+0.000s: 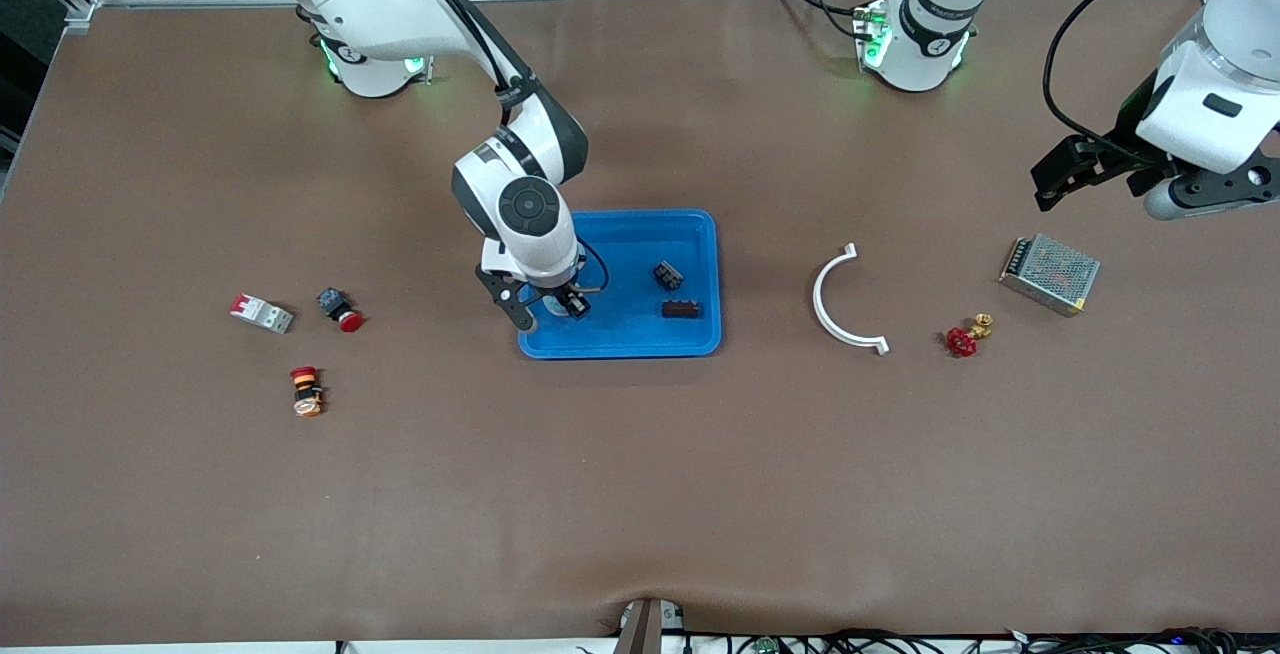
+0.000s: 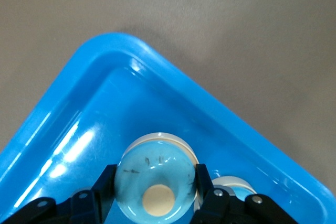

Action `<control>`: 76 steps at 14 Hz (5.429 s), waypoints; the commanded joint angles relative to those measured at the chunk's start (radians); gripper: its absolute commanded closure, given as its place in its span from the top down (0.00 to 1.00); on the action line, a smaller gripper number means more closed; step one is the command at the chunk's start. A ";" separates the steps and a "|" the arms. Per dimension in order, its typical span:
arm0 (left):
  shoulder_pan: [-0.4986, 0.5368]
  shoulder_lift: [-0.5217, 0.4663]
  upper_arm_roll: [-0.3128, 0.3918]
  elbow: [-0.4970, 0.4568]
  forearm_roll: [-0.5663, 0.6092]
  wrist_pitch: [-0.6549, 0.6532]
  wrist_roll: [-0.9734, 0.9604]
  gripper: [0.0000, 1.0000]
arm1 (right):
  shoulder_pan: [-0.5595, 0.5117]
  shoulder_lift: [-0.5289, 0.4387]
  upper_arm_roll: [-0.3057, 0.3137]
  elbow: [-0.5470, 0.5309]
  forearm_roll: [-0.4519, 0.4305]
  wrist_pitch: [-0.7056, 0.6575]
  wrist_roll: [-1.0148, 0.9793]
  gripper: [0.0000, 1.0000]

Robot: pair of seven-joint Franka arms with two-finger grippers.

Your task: Place electrolytic capacitor and blue bell in tray

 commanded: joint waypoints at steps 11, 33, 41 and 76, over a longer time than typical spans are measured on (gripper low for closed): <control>0.001 -0.021 0.000 -0.012 -0.015 -0.012 0.015 1.00 | 0.033 0.063 -0.012 0.046 -0.003 0.006 0.022 0.00; 0.001 -0.023 -0.004 -0.011 -0.014 -0.025 0.015 1.00 | -0.039 0.051 -0.015 0.207 -0.004 -0.366 -0.295 1.00; 0.001 -0.023 -0.004 -0.011 -0.014 -0.025 0.015 1.00 | -0.279 -0.066 -0.018 0.151 -0.072 -0.431 -0.779 1.00; 0.003 -0.023 -0.004 -0.009 -0.014 -0.026 0.015 1.00 | -0.732 -0.588 -0.043 0.237 0.007 -0.835 -1.506 1.00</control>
